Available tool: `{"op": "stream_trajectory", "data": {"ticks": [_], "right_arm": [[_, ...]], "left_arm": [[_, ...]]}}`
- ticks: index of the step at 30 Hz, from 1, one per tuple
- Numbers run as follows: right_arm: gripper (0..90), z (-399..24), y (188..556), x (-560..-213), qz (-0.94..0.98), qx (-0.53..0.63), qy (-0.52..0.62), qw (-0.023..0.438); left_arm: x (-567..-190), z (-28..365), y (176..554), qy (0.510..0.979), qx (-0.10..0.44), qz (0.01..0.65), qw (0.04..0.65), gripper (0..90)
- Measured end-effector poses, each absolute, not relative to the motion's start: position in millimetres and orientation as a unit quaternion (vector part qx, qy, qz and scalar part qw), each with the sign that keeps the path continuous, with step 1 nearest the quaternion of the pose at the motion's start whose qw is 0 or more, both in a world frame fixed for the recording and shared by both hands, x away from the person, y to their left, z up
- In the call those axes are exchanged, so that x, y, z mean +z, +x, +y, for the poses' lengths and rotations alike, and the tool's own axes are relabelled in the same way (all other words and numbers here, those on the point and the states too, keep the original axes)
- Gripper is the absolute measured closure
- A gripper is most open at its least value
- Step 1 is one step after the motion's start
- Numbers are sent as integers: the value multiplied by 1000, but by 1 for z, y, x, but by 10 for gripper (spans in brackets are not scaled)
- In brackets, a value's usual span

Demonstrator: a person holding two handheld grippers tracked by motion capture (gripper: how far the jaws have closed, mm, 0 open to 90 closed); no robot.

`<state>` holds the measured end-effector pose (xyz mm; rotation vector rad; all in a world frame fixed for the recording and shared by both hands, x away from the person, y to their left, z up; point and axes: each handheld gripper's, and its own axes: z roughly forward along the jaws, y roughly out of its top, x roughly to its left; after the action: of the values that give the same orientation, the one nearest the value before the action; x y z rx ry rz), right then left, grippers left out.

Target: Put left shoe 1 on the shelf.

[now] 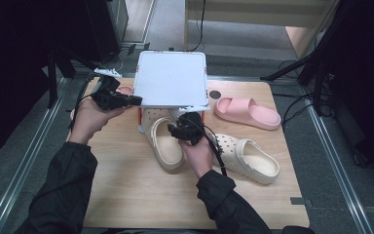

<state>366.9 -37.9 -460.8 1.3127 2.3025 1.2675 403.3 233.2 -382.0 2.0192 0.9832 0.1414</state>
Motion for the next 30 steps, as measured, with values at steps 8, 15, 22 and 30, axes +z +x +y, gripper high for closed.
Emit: {"op": "stream_trajectory", "data": {"ticks": [8, 15, 22, 30], "right_arm": [[768, -52, 334, -448, 803, 443, 388, 89], [900, -64, 311, -460, 814, 445, 369, 55], [900, -71, 281, -480, 837, 426, 341, 44], [900, -75, 272, -510, 848, 396, 353, 19]], "left_arm": [[-382, 233, 403, 808, 56, 397, 431, 891], [-382, 233, 403, 807, 55, 398, 432, 890], [-382, 233, 403, 808, 58, 398, 431, 893], [-382, 233, 403, 807, 58, 399, 431, 892]]}}
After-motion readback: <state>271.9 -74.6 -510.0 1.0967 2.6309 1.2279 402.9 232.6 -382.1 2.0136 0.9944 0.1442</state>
